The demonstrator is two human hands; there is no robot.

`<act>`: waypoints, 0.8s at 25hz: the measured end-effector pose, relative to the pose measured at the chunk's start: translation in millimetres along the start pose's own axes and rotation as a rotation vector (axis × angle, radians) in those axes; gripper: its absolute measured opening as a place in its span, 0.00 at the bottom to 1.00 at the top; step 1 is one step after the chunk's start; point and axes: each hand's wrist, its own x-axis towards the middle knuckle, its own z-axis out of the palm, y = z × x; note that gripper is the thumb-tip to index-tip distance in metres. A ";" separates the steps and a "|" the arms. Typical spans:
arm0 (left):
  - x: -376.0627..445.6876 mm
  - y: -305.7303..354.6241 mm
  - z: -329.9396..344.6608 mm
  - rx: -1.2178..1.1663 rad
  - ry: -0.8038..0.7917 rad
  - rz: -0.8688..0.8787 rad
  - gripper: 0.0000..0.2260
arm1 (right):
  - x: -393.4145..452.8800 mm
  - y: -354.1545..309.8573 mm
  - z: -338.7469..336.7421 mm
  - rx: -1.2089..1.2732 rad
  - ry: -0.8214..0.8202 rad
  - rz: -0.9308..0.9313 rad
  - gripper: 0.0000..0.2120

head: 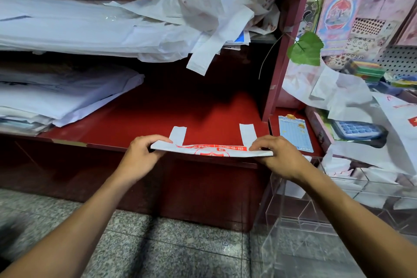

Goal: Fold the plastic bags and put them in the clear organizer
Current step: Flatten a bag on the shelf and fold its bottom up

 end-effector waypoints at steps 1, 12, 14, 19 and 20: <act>-0.1 4.5 0.2 -0.052 0.009 -0.037 0.20 | 1.1 -3.3 -2.1 0.095 0.036 0.060 0.07; 6.8 20.5 15.9 -0.032 0.195 -0.243 0.20 | 22.2 -14.0 9.9 0.173 0.231 0.373 0.13; 5.0 13.8 14.6 0.071 0.170 -0.119 0.24 | 21.2 -14.5 13.8 0.087 0.260 0.344 0.17; -4.5 -2.8 10.1 0.379 -0.258 0.073 0.33 | 14.6 -18.4 13.6 -0.240 0.122 0.026 0.15; -4.4 -5.9 9.2 0.385 -0.244 0.077 0.30 | 11.0 -18.3 12.4 -0.300 0.035 -0.025 0.17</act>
